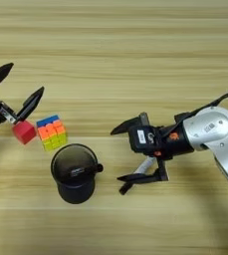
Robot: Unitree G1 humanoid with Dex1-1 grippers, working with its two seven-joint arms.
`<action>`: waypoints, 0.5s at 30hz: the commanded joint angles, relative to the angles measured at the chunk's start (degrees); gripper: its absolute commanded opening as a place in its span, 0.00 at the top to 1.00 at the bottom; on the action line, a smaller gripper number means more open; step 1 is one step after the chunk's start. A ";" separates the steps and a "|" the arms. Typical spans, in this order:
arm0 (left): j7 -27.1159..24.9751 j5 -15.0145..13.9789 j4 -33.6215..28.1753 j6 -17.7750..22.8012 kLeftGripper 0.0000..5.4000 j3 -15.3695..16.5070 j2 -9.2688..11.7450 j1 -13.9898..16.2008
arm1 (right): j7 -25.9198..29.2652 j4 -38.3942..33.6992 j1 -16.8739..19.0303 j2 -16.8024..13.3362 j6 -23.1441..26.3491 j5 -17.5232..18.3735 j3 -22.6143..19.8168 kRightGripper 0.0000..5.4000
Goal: Move the objects on the table
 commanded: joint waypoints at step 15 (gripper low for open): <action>0.09 0.58 -0.08 -0.13 0.00 -0.32 0.07 -0.03 | -1.97 2.47 0.68 1.70 -1.39 -0.32 0.23 0.00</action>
